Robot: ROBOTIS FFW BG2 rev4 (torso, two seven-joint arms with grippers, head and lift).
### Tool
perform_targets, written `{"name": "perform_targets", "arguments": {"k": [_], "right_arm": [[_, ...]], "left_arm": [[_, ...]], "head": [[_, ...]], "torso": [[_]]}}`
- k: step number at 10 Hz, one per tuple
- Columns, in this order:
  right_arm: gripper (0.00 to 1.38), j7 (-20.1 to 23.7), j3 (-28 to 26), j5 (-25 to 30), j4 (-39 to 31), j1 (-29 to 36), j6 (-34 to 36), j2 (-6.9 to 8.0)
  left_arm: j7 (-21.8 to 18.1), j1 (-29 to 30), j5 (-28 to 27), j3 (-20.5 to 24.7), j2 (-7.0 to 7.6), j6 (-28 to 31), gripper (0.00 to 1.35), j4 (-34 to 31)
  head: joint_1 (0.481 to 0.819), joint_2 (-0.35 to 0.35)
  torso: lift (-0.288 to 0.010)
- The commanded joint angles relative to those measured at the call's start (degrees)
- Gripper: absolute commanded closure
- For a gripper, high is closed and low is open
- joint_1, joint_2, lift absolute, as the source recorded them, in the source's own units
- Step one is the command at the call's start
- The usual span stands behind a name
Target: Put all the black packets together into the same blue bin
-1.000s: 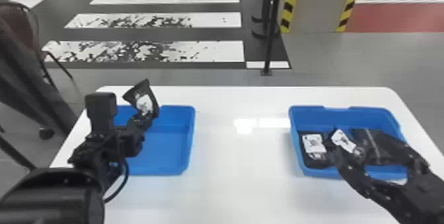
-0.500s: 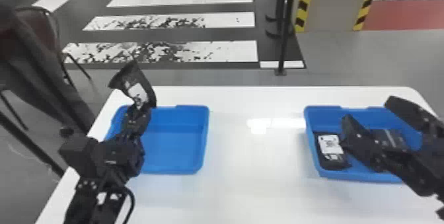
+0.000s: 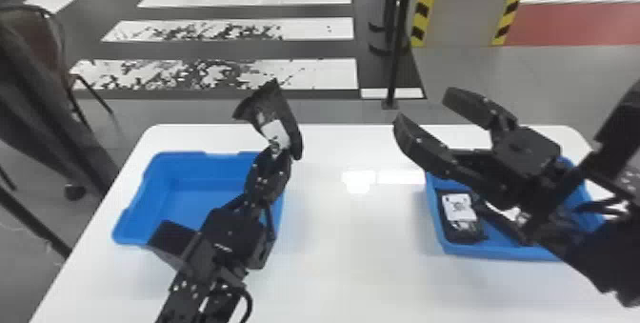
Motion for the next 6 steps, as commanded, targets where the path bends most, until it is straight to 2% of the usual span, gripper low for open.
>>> {"name": "perform_targets", "arguments": {"k": [1,4,6], "right_arm": [[0.14,0.0,3.5,-1.9,2.0,-4.0,2.4,-0.54],[0.13,-0.1,8.9,-3.6,7.4,-11.1,2.4,-0.98],[0.14,-0.3,11.8,-4.4,9.8,-13.0,0.6,-0.98]], "left_arm": [[0.0,-1.6,1.8,-4.9,1.54,-2.6,1.21,1.2],[0.3,-4.5,4.6,-13.5,4.44,-4.3,1.21,1.4],[0.3,-5.1,5.0,-14.9,4.79,-4.2,1.21,1.8]], "head": [[0.695,0.048],[0.692,0.026],[0.682,0.004]], "torso": [[-0.110],[-0.110],[-0.110]]}}
